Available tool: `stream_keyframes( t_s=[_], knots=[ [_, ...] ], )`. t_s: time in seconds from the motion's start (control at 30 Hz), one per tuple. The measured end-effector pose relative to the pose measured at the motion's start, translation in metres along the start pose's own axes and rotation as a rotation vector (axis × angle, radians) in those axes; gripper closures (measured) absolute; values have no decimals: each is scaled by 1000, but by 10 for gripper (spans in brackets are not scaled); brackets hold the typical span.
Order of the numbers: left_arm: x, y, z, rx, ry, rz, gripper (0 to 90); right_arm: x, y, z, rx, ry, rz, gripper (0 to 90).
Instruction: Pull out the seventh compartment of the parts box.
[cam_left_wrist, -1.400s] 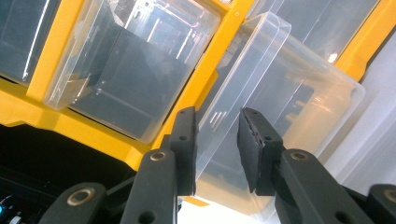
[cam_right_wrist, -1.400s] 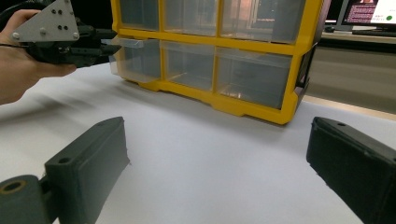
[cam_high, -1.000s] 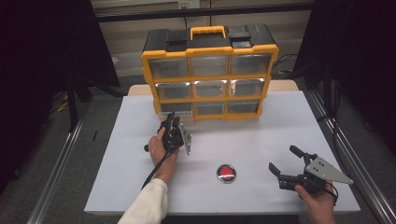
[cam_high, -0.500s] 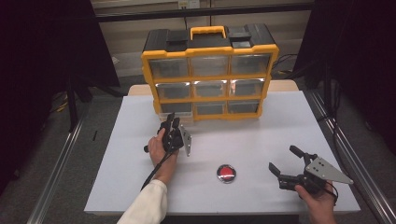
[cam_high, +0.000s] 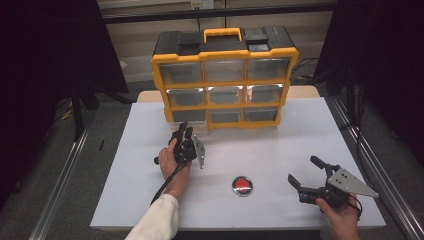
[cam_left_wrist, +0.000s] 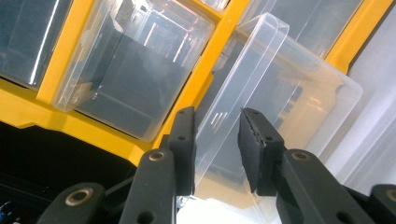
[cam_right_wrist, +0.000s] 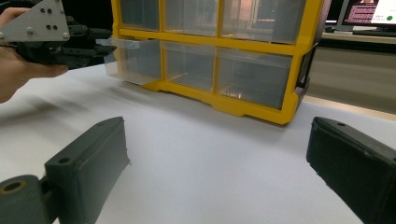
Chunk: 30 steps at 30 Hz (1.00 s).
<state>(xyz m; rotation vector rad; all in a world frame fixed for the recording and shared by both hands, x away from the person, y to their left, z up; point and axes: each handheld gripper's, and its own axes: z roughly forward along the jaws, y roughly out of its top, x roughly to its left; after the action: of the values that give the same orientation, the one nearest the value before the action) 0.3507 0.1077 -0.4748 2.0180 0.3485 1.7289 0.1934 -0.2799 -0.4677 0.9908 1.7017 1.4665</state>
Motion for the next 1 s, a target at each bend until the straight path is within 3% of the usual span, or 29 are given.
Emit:
stream_keyframes(
  t_s=[1.0],
  knots=[
    [1, -1, -8, -9, -16, -4, 673, 0, 1, -1, -4, -9, 4, 49]
  ],
)
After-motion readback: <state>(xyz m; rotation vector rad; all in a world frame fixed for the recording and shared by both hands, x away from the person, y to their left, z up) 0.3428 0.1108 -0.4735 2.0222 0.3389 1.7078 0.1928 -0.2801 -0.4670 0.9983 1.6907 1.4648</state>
